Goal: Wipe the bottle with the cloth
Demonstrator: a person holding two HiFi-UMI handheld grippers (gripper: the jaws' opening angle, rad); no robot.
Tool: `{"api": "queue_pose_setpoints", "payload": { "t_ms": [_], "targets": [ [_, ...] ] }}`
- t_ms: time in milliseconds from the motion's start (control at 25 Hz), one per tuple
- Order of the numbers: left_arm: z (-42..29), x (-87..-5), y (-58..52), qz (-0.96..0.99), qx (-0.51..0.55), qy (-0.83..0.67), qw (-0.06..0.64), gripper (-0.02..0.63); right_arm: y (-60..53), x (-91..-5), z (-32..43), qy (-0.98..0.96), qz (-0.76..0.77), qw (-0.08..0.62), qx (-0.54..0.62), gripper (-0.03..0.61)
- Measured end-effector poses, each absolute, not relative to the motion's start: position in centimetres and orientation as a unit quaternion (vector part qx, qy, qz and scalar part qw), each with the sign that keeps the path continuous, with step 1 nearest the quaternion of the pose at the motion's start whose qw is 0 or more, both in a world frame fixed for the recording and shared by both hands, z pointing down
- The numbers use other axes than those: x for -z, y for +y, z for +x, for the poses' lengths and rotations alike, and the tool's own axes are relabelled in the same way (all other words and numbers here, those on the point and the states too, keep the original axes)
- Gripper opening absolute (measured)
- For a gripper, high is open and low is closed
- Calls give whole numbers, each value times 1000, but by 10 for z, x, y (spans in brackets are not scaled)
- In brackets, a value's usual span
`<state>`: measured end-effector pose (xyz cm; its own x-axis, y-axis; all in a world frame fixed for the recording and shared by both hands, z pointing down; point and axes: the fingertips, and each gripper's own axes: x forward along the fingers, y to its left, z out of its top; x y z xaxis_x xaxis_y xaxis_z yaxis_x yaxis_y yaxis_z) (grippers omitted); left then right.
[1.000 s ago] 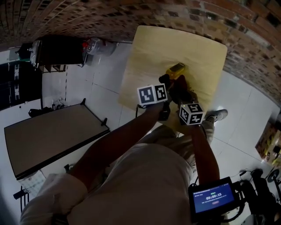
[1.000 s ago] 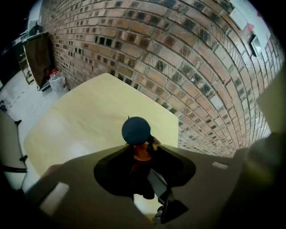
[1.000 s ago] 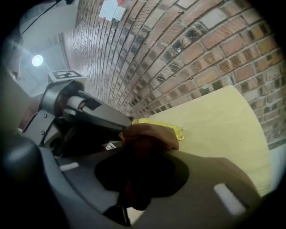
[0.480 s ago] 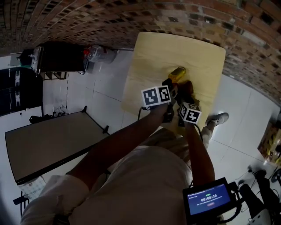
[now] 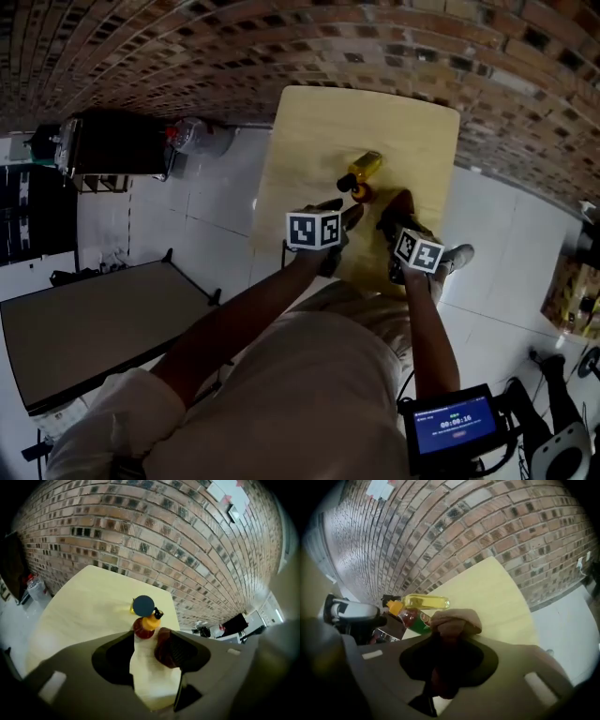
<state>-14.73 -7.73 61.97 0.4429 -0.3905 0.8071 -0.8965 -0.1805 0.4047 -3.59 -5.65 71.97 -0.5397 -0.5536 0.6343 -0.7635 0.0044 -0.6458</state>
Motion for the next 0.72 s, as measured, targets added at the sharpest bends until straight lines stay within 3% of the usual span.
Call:
{"api": "queue_pose_setpoints", "payload": {
  "t_ms": [120,320,400,720],
  "targets": [
    [-160,-604,-51,757,-343,-407,379,261,-36,-705,-11,-699,493,94,-509,86],
    [-149,-536,-56,831,-479,-281,-25,262,-21,-666,0,-725,496,80,-472,86],
    [-136,-529,-65,826,-508,-200,-141,261,-21,-655,-3,-744,488,84,-449,86],
    [-111,-585,-85,730,-606,102,-297,279,-26,-649,-7,-764,471,88,-432,86]
  ]
}}
